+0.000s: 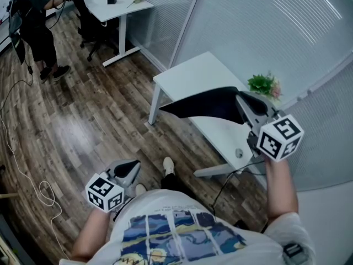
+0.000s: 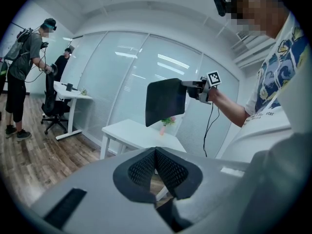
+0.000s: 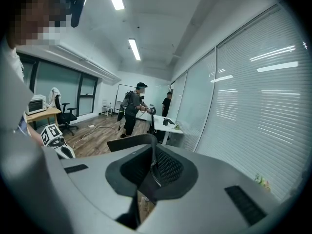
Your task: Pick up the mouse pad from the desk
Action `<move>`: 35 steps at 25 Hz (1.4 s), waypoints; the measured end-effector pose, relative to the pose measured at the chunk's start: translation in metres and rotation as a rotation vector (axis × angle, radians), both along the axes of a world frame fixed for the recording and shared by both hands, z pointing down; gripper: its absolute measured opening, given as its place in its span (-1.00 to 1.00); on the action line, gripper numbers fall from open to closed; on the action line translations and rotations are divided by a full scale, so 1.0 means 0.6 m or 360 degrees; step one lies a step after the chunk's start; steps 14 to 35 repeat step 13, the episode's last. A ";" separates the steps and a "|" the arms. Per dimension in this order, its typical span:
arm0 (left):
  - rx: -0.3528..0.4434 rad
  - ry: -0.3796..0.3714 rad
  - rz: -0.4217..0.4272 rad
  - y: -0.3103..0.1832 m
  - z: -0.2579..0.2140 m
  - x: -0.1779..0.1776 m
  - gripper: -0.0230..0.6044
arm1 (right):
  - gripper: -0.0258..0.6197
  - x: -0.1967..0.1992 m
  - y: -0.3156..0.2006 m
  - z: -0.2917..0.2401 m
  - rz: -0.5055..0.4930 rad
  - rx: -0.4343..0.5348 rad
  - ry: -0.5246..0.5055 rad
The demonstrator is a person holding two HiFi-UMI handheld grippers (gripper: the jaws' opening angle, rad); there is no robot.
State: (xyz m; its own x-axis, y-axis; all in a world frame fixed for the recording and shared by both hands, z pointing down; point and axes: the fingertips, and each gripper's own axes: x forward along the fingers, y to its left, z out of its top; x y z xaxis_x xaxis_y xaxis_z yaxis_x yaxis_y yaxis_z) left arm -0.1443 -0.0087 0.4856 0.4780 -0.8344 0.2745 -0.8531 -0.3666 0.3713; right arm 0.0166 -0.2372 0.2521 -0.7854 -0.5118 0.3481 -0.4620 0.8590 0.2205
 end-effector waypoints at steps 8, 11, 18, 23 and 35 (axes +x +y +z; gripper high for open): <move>-0.0001 0.0012 0.0001 0.008 0.006 -0.005 -0.92 | -0.84 -0.006 0.004 0.005 0.0003 -0.0002 -0.0001; -0.0008 0.0023 -0.0003 0.007 0.007 -0.010 -0.92 | -0.84 -0.012 0.002 0.006 0.0002 -0.0006 -0.0001; -0.0012 0.0041 -0.0007 0.005 0.007 -0.013 -0.92 | -0.84 -0.015 -0.001 0.006 0.0003 -0.0008 -0.0004; -0.0012 0.0041 -0.0007 0.005 0.007 -0.013 -0.92 | -0.84 -0.015 -0.001 0.006 0.0003 -0.0008 -0.0004; -0.0012 0.0041 -0.0007 0.005 0.007 -0.013 -0.92 | -0.84 -0.015 -0.001 0.006 0.0003 -0.0008 -0.0004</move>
